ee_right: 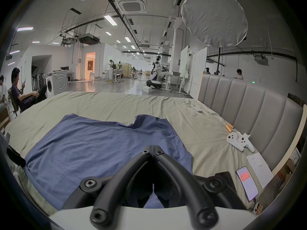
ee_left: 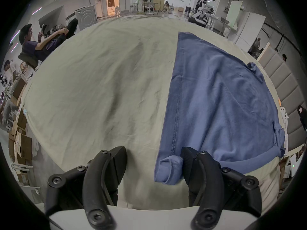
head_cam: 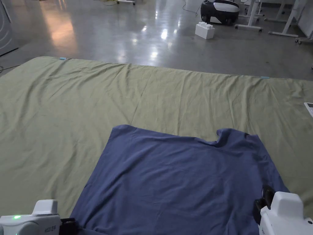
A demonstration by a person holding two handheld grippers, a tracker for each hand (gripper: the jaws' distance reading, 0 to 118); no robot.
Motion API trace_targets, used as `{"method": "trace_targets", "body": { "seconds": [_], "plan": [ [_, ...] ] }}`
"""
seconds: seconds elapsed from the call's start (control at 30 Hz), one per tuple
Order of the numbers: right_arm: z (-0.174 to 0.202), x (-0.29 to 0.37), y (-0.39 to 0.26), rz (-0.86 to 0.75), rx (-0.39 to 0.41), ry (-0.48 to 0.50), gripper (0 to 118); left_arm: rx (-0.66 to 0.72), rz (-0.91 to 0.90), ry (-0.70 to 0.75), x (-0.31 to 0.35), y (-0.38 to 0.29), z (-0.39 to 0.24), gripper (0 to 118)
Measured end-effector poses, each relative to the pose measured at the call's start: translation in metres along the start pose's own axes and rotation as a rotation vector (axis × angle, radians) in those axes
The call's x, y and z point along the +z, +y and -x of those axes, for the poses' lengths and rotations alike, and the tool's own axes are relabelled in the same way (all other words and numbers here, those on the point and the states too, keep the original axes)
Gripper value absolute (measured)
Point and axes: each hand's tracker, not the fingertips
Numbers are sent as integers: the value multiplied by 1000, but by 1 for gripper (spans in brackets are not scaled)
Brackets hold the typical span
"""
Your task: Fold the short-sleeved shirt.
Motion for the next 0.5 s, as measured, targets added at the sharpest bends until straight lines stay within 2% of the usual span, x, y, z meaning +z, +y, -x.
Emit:
{"method": "trace_targets", "body": {
  "seconds": [0.07,0.13,0.17,0.23,0.5],
  "plan": [
    [-1,1,-1,2,3,-3,0,-20,-1,-7,6,2,-5,43],
    [-3,1,-2,5,5,-4,0,-43,-2,-24,2,6,-2,17],
    [-3,1,-3,6,5,-5,0,-48,1,-45,2,7,-4,13],
    [-5,1,-3,11,5,-4,0,-62,9,-43,-3,7,-9,9],
    [-25,14,-10,40,0,13,0,-99,-7,-55,0,10,-3,6]
  ]
}}
